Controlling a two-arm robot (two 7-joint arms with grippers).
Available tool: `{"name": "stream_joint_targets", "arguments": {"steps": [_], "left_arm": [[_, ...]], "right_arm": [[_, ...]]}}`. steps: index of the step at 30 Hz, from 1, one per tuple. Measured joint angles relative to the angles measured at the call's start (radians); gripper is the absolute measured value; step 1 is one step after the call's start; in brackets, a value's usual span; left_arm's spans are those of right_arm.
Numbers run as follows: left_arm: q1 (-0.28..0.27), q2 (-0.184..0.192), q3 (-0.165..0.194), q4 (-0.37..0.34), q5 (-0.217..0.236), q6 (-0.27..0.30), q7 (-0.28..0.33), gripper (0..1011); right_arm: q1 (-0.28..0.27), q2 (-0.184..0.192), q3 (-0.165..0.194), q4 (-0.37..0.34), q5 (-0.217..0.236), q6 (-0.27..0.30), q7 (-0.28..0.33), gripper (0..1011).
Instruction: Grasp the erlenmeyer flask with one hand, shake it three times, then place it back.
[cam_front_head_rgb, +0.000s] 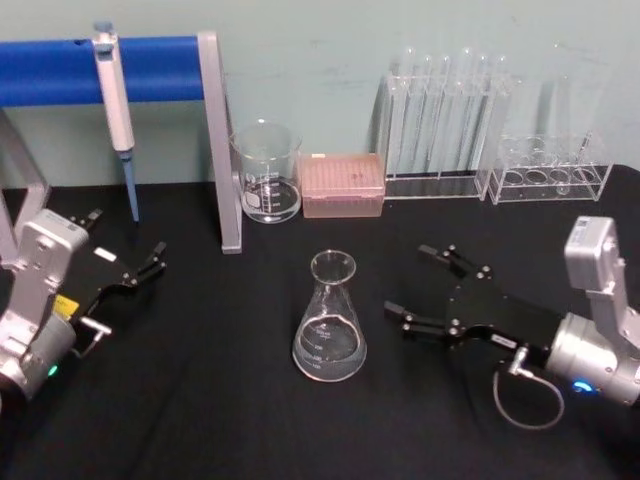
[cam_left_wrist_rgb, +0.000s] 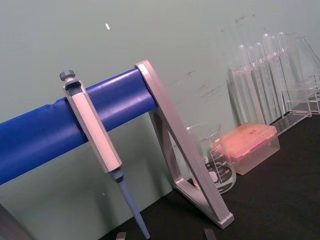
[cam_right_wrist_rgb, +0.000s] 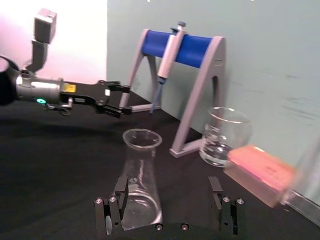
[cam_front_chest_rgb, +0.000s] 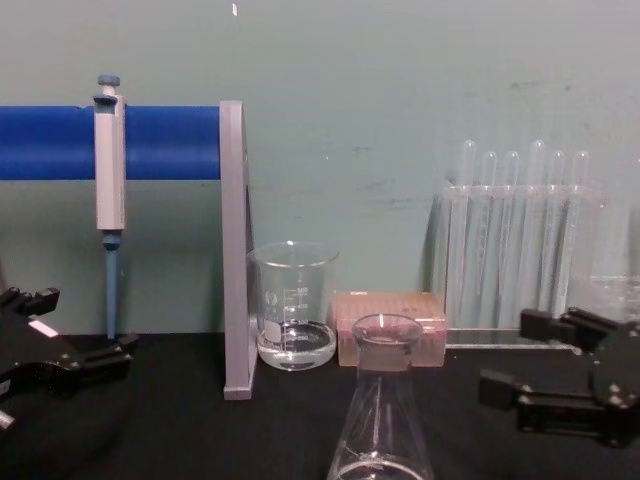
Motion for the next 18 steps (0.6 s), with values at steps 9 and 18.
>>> {"name": "stream_joint_targets", "arguments": {"steps": [9, 18], "left_arm": [[0.0, 0.0, 0.0, 0.0, 0.0, 0.0, 0.0, 1001], [0.0, 0.0, 0.0, 0.0, 0.0, 0.0, 0.0, 1001]], "right_arm": [[0.06, -0.048, -0.038, 0.059, 0.01, 0.005, 0.073, 1003], [0.114, -0.085, -0.074, 0.12, 0.015, 0.005, 0.114, 1003]]}}
